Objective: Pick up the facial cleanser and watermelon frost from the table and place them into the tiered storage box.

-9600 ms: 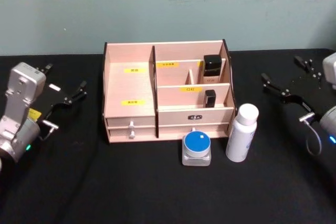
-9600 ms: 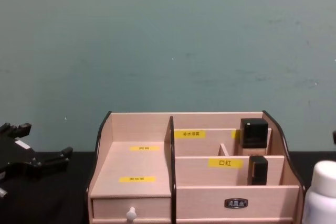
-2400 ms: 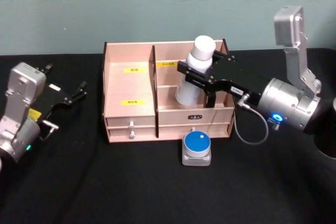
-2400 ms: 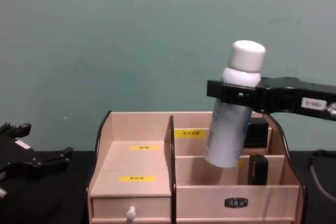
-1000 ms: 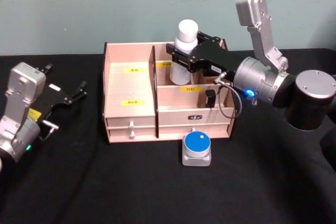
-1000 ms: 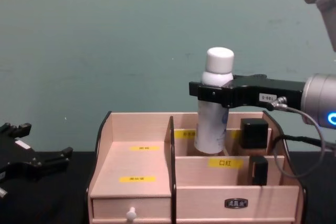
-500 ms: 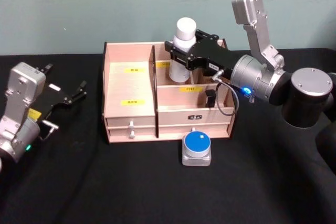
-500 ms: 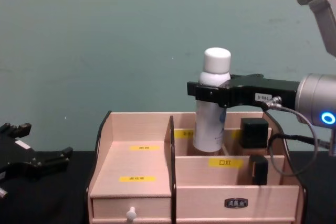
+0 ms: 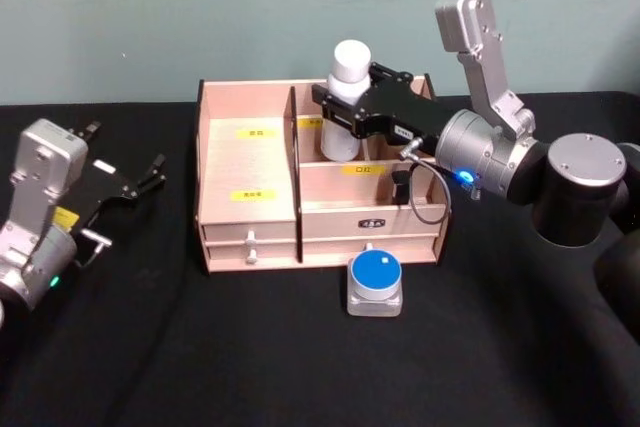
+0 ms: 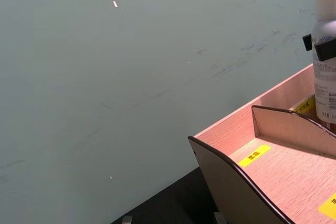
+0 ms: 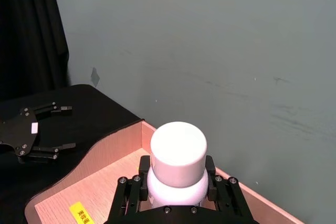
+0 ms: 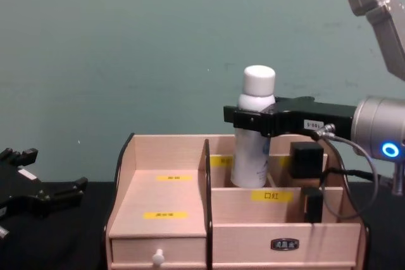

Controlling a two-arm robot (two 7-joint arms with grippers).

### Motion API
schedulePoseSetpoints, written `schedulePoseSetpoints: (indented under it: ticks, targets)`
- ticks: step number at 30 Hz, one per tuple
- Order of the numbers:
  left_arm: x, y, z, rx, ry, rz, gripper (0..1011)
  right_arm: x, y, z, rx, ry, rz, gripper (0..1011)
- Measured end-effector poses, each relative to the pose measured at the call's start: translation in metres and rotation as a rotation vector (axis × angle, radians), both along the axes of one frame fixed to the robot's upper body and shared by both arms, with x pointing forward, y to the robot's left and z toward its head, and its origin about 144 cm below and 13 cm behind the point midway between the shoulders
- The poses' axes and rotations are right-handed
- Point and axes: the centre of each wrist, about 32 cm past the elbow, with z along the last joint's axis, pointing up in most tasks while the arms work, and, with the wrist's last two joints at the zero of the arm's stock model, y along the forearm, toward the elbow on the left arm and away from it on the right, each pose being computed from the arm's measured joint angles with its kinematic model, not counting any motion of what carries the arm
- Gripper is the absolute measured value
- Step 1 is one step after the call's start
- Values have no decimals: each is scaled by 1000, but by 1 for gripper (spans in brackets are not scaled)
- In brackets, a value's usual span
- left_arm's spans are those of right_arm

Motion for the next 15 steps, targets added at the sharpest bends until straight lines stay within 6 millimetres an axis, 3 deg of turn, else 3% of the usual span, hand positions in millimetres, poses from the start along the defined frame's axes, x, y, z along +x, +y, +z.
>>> schedulePoseSetpoints:
  ticks: [15]
  targets:
    - [0,0,0,0,0,0,1001,3,0,-7,-5,18,-1,593]
